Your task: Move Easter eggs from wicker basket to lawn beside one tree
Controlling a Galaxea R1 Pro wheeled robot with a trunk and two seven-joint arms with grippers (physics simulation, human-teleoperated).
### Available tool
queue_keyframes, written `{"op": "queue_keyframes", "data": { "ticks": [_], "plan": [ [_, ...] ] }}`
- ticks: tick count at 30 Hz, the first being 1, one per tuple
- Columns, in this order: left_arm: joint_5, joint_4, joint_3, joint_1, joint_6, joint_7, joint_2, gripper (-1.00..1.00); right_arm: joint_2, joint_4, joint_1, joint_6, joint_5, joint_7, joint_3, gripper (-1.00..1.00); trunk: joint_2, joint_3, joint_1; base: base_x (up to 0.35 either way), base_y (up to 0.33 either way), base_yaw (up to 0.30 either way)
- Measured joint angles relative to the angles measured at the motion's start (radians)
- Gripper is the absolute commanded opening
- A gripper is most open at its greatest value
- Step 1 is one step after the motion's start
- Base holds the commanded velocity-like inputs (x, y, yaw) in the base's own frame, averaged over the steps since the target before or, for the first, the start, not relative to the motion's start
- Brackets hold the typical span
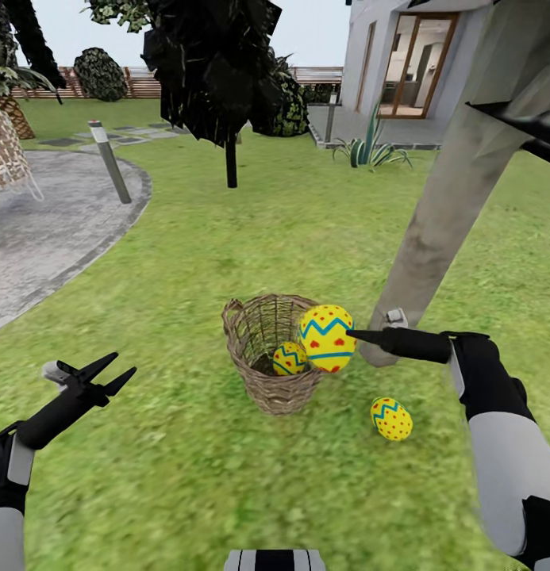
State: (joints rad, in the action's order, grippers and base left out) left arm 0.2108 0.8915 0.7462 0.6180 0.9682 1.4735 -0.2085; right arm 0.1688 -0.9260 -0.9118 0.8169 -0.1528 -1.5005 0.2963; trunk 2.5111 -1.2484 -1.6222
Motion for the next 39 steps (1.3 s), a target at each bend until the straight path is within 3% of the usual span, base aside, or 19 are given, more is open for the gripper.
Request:
{"op": "queue_keyframes", "data": {
  "ticks": [4,7,8,11,13,16,17,22,24,27,29,31,33,34,36,39],
  "plan": [
    [0.0,0.001,-0.001,0.0,-0.001,-0.001,0.014,1.0,0.042,0.009,0.012,0.015,0.001,-0.057,0.006,-1.0,0.0,0.004,0.0,-0.002,0.0,-0.216],
    [0.0,0.001,-0.001,0.0,-0.001,-0.001,0.016,1.0,0.057,0.009,0.017,0.02,-0.007,-0.056,0.062,-1.0,0.0,0.008,0.0,0.0,0.0,-0.221],
    [0.0,0.001,-0.001,0.0,-0.001,-0.001,0.016,1.0,0.071,0.008,0.02,0.021,-0.009,-0.055,0.076,-1.0,0.0,0.009,0.0,0.0,0.0,-0.221],
    [0.0,0.001,-0.003,0.0,-0.001,-0.002,0.02,1.0,0.151,0.011,0.046,0.021,-0.01,-0.043,0.098,-1.0,0.0,0.012,0.0,0.0,0.0,-0.221],
    [0.0,0.001,-0.003,0.0,-0.002,-0.002,0.021,1.0,0.172,0.026,0.052,0.013,-0.011,0.01,0.135,-1.0,0.0,0.014,0.0,0.0,0.0,-0.221],
    [-0.002,0.001,-0.004,0.0,-0.002,-0.002,0.024,1.0,0.177,0.052,0.066,-0.002,-0.015,0.161,0.15,-1.0,0.0,0.018,0.0,0.0,0.0,-0.223],
    [-0.002,0.001,-0.005,0.0,-0.002,-0.002,0.031,1.0,0.177,0.054,0.069,-0.019,-0.018,0.182,0.151,-1.0,0.0,0.019,0.0,0.0,0.0,-0.227],
    [-0.003,0.005,-0.008,0.0,-0.002,-0.004,0.101,1.0,0.161,0.075,0.072,-0.161,-0.127,0.509,0.146,-1.0,0.0,0.024,0.0,0.0,0.0,-0.238],
    [-0.004,0.01,-0.058,0.0,-0.002,-0.005,0.137,1.0,0.117,0.125,0.073,-0.253,-0.167,0.646,0.144,-1.0,0.0,0.025,0.0,0.0,0.0,-0.267],
    [-0.003,0.013,-0.176,0.0,-0.002,-0.006,0.165,1.0,0.049,0.2,0.072,-0.378,-0.204,0.853,0.142,-1.0,0.0,0.027,0.0,0.0,0.0,-0.277],
    [-0.004,0.014,-0.204,0.0,-0.008,-0.006,0.2,1.0,0.006,0.238,0.072,-0.425,-0.225,0.975,0.134,-1.0,0.0,0.028,0.0,0.0,0.0,-0.278],
    [-0.002,0.013,-0.241,0.0,-0.056,-0.008,0.241,1.0,-0.031,0.253,0.072,-0.448,-0.235,1.061,0.085,-1.0,0.0,0.028,0.0,0.0,0.0,-0.283],
    [-0.001,0.012,-0.317,0.0,-0.084,-0.009,0.257,1.0,-0.041,0.26,0.072,-0.454,-0.235,1.137,0.01,-1.0,0.0,0.028,0.0,0.0,0.0,-0.203],
    [0.0,0.013,-0.352,0.0,-0.089,-0.01,0.261,1.0,-0.043,0.27,0.072,-0.456,-0.233,1.172,-0.008,-1.0,0.0,0.028,0.0,0.0,0.0,-0.068],
    [0.001,0.015,-0.373,0.0,-0.091,-0.01,0.267,1.0,-0.044,0.321,0.072,-0.477,-0.233,1.195,-0.018,-1.0,0.0,0.028,0.0,0.0,0.0,-0.021],
    [0.002,0.034,-0.381,0.0,-0.093,-0.009,0.27,1.0,-0.043,0.379,0.071,-0.591,-0.235,1.206,-0.021,-1.0,0.0,0.028,0.0,0.055,-0.163,-0.003]
  ]
}}
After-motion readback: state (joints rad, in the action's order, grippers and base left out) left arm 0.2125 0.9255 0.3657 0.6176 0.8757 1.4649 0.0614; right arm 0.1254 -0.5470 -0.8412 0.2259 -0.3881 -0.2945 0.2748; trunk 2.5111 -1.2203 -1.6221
